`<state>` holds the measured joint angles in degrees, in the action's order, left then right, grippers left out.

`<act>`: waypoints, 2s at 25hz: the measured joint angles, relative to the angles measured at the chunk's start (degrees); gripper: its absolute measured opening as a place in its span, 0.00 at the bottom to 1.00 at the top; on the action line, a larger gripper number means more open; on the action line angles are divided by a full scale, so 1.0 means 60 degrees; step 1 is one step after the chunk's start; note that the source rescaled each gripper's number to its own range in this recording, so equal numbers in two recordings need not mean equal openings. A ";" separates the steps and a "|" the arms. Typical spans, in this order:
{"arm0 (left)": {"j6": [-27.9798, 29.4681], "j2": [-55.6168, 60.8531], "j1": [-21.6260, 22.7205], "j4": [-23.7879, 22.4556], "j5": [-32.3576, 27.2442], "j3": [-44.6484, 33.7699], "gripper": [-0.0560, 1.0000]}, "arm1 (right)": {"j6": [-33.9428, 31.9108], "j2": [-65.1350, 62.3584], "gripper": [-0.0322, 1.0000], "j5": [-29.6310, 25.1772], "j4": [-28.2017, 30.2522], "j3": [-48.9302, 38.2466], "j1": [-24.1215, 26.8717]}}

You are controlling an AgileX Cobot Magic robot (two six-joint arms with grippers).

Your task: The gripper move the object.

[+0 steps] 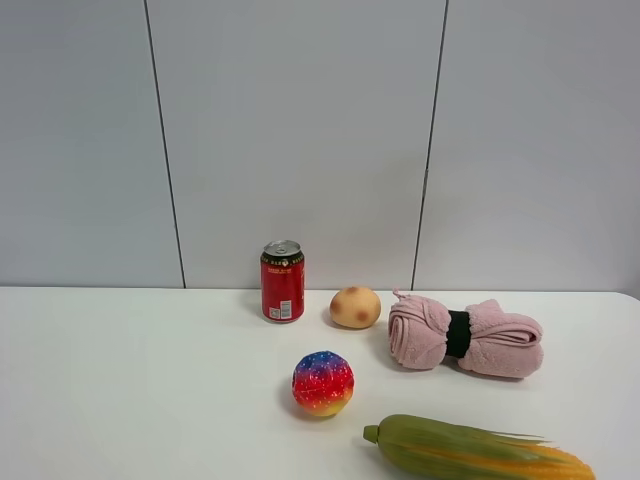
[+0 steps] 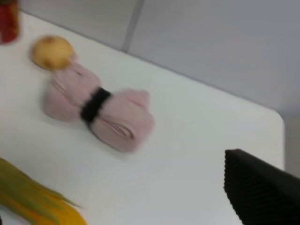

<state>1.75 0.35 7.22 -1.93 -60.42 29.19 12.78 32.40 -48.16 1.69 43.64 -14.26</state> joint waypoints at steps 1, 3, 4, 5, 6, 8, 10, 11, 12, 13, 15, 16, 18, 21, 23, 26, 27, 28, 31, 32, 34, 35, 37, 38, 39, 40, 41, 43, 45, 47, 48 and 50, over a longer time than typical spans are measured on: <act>0.0000 0.0000 0.0000 0.0000 0.0000 0.0000 1.00 | -0.0001 -0.0224 0.96 -0.0011 0.0000 -0.0242 0.0425; 0.0000 0.0000 0.0000 0.0000 0.0000 0.0000 1.00 | -0.0027 -0.0810 0.96 -0.0110 0.0000 -0.0701 0.1092; 0.0000 0.0000 0.0000 0.0000 0.0000 0.0000 1.00 | -0.0112 -0.1054 0.96 -0.0161 -0.0012 -0.0941 0.1251; 0.0000 0.0000 0.0000 0.0000 0.0000 0.0000 1.00 | -0.0285 -0.1339 0.96 -0.0218 -0.0062 -0.1134 0.1372; 0.0000 0.0000 0.0000 0.0000 0.0000 0.0000 1.00 | -0.0606 -0.1614 0.96 -0.0304 -0.0100 -0.1351 0.1419; 0.0000 0.0000 0.0000 0.0000 0.0000 0.0000 1.00 | -0.1283 -0.2090 0.96 -0.0604 -0.0189 -0.1730 0.1448; 0.0000 0.0000 0.0000 0.0000 0.0000 0.0000 1.00 | -0.1999 -0.2575 0.95 -0.0990 -0.0215 -0.2060 0.1448; 0.0000 0.0000 0.0000 0.0000 0.0000 0.0000 1.00 | -0.2222 -0.2813 0.94 -0.1166 -0.0282 -0.2231 0.1448; 0.0000 0.0000 0.0000 0.0000 0.0000 0.0000 1.00 | -0.2426 -0.2992 0.93 -0.1419 -0.0224 -0.2337 0.1448; 0.0000 0.0000 0.0000 0.0000 0.0000 0.0000 1.00 | -0.2569 -0.3185 0.93 -0.1597 -0.0224 -0.2399 0.1448; 0.0000 0.0000 0.0000 0.0000 0.0000 0.0000 1.00 | -0.2697 -0.3519 0.93 -0.1807 -0.0224 -0.2553 0.1460; 0.0000 0.0000 0.0000 0.0000 0.0000 0.0000 1.00 | -0.2760 -0.3690 0.93 -0.1952 -0.0224 -0.2597 0.1460; 0.0000 0.0000 0.0000 0.0000 0.0000 0.0000 1.00 | -0.2773 -0.3964 0.92 -0.1992 -0.0224 -0.2635 0.1460; 0.0000 0.0000 0.0000 0.0000 0.0000 0.0000 1.00 | -0.2781 -0.4316 0.90 -0.1982 -0.0282 -0.2645 0.1530; 0.0000 0.0000 0.0000 0.0000 0.0000 0.0000 1.00 | -0.2781 -0.4516 0.90 -0.1982 -0.0282 -0.2645 0.1757; 0.0000 0.0000 0.0000 0.0000 0.0000 0.0000 1.00 | -0.2772 -0.4906 0.90 -0.1982 -0.0282 -0.2645 0.2486; 0.0000 0.0000 0.0000 0.0000 0.0000 0.0000 1.00 | -0.2772 -0.5108 0.90 -0.1981 -0.0282 -0.2645 0.2717; 0.0000 0.0000 0.0000 0.0000 0.0000 0.0000 1.00 | -0.2772 -0.5288 0.90 -0.1981 -0.0282 -0.2645 0.2848; 0.0000 0.0000 0.0000 0.0000 0.0000 0.0000 1.00 | -0.2772 -0.5420 0.90 -0.1981 -0.0282 -0.2645 0.2908; 0.0000 0.0000 0.0000 0.0000 0.0000 0.0000 1.00 | -0.2772 -0.5420 0.90 -0.1981 -0.0282 -0.2645 0.2908; 0.0000 0.0000 0.0000 0.0000 0.0000 0.0000 1.00 | -0.2789 -0.5420 0.90 -0.1981 -0.0282 -0.2645 0.2908; 0.0000 0.0000 0.0000 0.0000 0.0000 0.0000 1.00 | -0.2811 -0.5420 0.90 -0.1981 -0.0282 -0.2645 0.2908; 0.0000 0.0000 0.0000 0.0000 0.0000 0.0000 1.00 | -0.2831 -0.5420 0.90 -0.1981 -0.0282 -0.2645 0.2908; 0.0000 0.0000 0.0000 0.0000 0.0000 0.0000 1.00 | -0.2840 -0.5420 0.90 -0.1981 -0.0282 -0.2645 0.2908; 0.0000 0.0000 0.0000 0.0000 0.0000 0.0000 1.00 | -0.2838 -0.5420 0.90 -0.1981 -0.0282 -0.2645 0.2908; 0.0000 0.0000 0.0000 0.0000 0.0000 0.0000 1.00 | -0.2838 -0.5420 0.90 -0.1981 -0.0282 -0.2645 0.2908; 0.0000 0.0000 0.0000 0.0000 0.0000 0.0000 1.00 | -0.2838 -0.5420 0.90 -0.1981 -0.0282 -0.2645 0.2908; 0.0000 0.0000 0.0000 0.0000 0.0000 0.0000 1.00 | -0.2838 -0.5420 0.89 -0.1981 -0.0282 -0.2645 0.2908; 0.0000 0.0000 0.0000 0.0000 0.0000 0.0000 1.00 | -0.2838 -0.5420 0.89 -0.1981 -0.0282 -0.2645 0.2908; 0.0000 0.0000 0.0000 0.0000 0.0000 0.0000 1.00 | -0.2838 -0.5420 0.89 -0.1981 -0.0282 -0.2645 0.2908; 0.0000 0.0000 0.0000 0.0000 0.0000 0.0000 1.00 | -0.2838 -0.5420 0.89 -0.1981 -0.0282 -0.2645 0.2908; 0.0000 0.0000 0.0000 0.0000 0.0000 0.0000 1.00 | -0.2838 -0.5420 0.89 -0.1981 -0.0282 -0.2645 0.2908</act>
<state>1.75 0.35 7.22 -1.93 -60.42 29.19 -4.25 -0.12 -60.04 0.00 27.77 3.19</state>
